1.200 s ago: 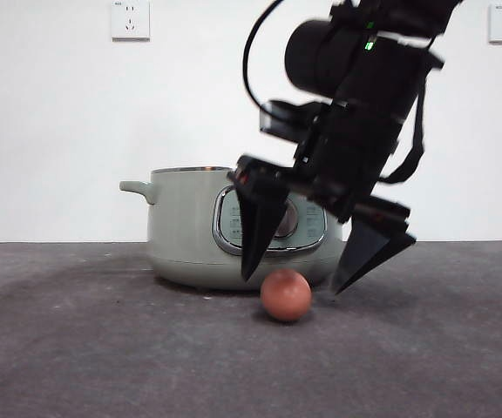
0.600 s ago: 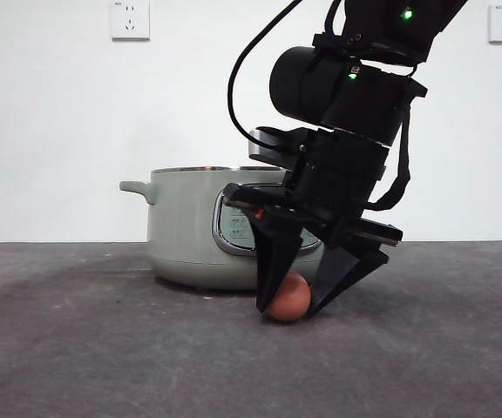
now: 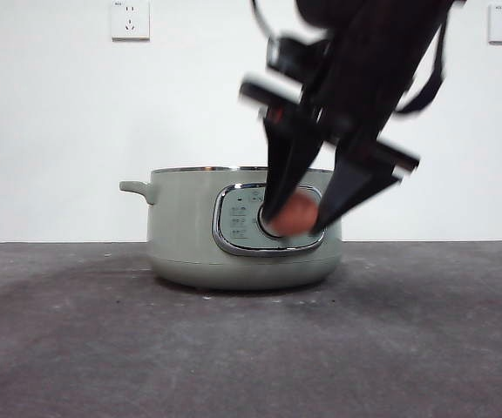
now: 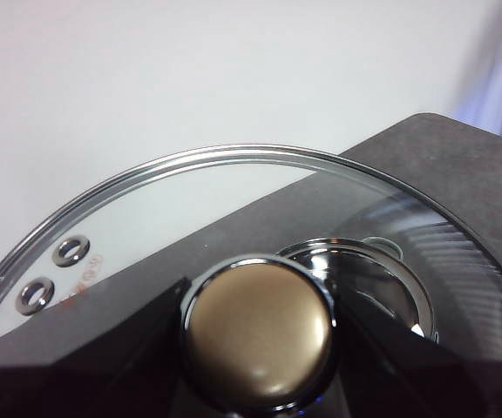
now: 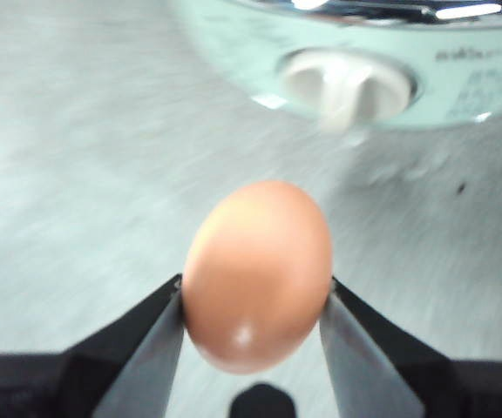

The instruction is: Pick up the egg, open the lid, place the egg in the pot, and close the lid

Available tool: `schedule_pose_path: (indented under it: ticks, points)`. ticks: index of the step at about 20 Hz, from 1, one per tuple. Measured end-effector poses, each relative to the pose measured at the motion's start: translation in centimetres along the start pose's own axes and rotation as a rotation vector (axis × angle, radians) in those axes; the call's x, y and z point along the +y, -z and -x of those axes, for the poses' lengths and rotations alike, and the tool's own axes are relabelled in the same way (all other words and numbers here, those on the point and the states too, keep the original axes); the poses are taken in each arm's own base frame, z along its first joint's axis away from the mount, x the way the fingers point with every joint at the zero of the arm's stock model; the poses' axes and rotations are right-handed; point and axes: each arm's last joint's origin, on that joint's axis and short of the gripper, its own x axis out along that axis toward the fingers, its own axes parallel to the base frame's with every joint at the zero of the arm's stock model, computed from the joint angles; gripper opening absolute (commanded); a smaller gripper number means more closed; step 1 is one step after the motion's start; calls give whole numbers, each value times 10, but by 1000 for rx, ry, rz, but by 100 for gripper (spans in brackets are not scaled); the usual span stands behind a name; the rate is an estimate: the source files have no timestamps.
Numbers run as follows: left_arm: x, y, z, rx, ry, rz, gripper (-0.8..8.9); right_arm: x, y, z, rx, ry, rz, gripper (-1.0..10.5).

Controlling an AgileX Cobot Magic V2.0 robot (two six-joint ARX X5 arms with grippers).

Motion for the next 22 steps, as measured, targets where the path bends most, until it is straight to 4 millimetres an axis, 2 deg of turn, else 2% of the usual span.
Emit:
schedule_pose_path:
  ticks: [3, 7, 11, 13, 16, 18, 22]
  points:
    - [0, 0, 0, 0, 0, 0, -9, 17, 10, 37, -26, -49, 40, -12]
    - [0, 0, 0, 0, 0, 0, -8, 39, 15, 87, -172, -90, 116, -12]
    - [0, 0, 0, 3, 1, 1, -8, 48, -27, 129, -361, -49, 172, -13]
    - [0, 2, 0, 15, 3, 5, -9, 50, -54, 139, -422, -34, 205, -13]
    - [-1, 2, 0, 18, 4, 6, -8, 46, -97, 128, -399, 9, 239, -13]
    - [-1, 2, 1, 16, 4, 10, -9, 36, -124, 108, -351, 40, 243, -13]
    - [-3, 0, 11, -5, -1, 7, -9, 3, -168, 67, -275, 90, 201, -13]
